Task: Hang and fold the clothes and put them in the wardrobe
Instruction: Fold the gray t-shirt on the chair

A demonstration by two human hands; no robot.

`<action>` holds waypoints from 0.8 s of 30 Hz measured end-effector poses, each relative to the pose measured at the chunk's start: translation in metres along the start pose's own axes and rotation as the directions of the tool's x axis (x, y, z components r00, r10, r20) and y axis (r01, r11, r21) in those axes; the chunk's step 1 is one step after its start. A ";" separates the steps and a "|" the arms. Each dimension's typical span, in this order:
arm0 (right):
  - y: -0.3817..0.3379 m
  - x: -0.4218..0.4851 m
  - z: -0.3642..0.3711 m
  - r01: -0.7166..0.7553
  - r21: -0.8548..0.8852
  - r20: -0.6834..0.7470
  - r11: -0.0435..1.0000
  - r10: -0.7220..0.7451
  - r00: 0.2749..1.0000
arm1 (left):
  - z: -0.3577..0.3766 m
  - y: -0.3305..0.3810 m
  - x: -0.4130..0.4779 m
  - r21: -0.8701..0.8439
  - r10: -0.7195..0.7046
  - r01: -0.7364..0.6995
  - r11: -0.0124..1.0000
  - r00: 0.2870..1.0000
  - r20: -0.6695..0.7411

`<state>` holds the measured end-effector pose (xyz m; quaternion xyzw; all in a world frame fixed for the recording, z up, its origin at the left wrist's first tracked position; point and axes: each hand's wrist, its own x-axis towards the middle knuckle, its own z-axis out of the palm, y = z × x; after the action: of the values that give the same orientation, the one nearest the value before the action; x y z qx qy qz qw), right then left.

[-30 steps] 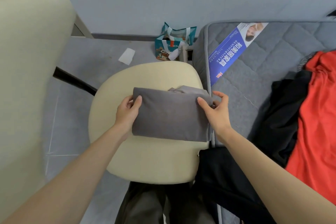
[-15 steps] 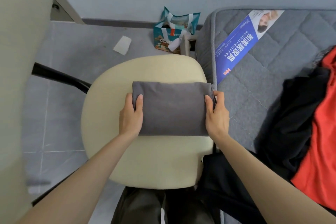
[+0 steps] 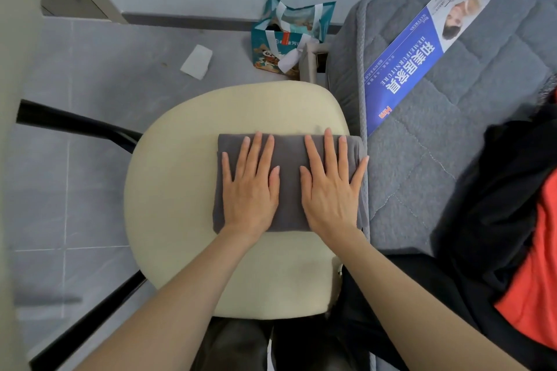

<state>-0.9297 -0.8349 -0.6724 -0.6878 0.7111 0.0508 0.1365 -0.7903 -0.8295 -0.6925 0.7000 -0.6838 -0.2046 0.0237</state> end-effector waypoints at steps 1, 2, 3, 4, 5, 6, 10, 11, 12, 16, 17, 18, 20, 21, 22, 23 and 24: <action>0.005 0.003 0.003 0.011 -0.019 0.014 1.000 -0.011 1.000 | 0.003 -0.004 0.001 0.027 -0.002 0.002 1.000 1.000 0.000; 0.010 0.007 0.005 0.022 -0.024 0.028 0.999 -0.021 0.999 | 0.005 -0.007 0.002 0.042 -0.015 0.014 0.999 1.000 0.004; 0.014 0.010 0.006 0.023 -0.013 0.040 1.000 -0.022 0.999 | 0.006 -0.009 0.004 0.045 -0.048 0.047 0.998 0.999 0.012; 0.017 0.012 0.007 0.008 0.015 0.045 1.000 -0.009 0.999 | 0.006 -0.010 0.005 0.037 -0.089 0.089 0.995 0.996 0.015; 0.018 0.013 0.008 -0.017 0.050 0.047 0.999 0.014 0.999 | 0.006 -0.011 0.005 0.023 -0.126 0.126 0.992 0.992 0.016; 0.018 0.014 0.008 -0.040 0.074 0.044 0.996 0.037 0.998 | 0.004 -0.011 0.005 0.006 -0.155 0.155 0.988 0.988 0.019; 0.014 0.009 0.003 -0.157 0.120 0.029 0.980 0.155 0.987 | -0.007 -0.010 0.000 -0.088 -0.265 0.268 0.959 0.963 0.046; 0.012 0.006 0.003 -0.219 0.135 0.027 0.967 0.217 0.976 | -0.010 -0.008 -0.002 -0.125 -0.304 0.307 0.943 0.952 0.042; 0.009 0.002 0.003 -0.281 0.138 0.023 0.950 0.281 0.960 | -0.013 -0.006 -0.003 -0.165 -0.350 0.351 0.921 0.936 0.039; -0.003 -0.006 0.007 -0.458 0.211 0.055 0.863 0.457 0.888 | -0.018 -0.002 -0.003 -0.336 -0.495 0.498 0.799 0.863 0.101; -0.004 -0.004 0.006 -0.480 0.242 0.067 0.843 0.479 0.875 | -0.019 -0.004 -0.002 -0.382 -0.505 0.512 0.769 0.854 0.127; -0.003 -0.002 0.006 -0.485 0.260 0.071 0.835 0.485 0.872 | -0.020 -0.007 0.000 -0.428 -0.509 0.522 0.738 0.847 0.155; 0.003 0.002 0.002 -0.458 0.301 0.078 0.836 0.458 0.886 | -0.021 -0.014 0.005 -0.502 -0.512 0.545 0.672 0.831 0.217; 0.007 0.003 0.000 -0.435 0.339 0.091 0.834 0.431 0.898 | -0.022 -0.016 0.007 -0.520 -0.506 0.552 0.652 0.827 0.244; 0.011 0.003 -0.002 -0.410 0.378 0.108 0.830 0.401 0.910 | -0.023 -0.017 0.009 -0.528 -0.494 0.552 0.645 0.829 0.264; 0.015 0.004 -0.004 -0.390 0.409 0.127 0.825 0.372 0.920 | -0.024 -0.018 0.009 -0.535 -0.477 0.543 0.647 0.836 0.273; 0.019 0.004 -0.005 -0.377 0.433 0.146 0.819 0.349 0.926 | -0.024 -0.019 0.010 -0.546 -0.459 0.526 0.651 0.847 0.269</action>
<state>-0.9494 -0.8396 -0.6705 -0.4869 0.8165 -0.0708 0.3021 -0.7649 -0.8438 -0.6789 0.8021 -0.3666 -0.4464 0.1515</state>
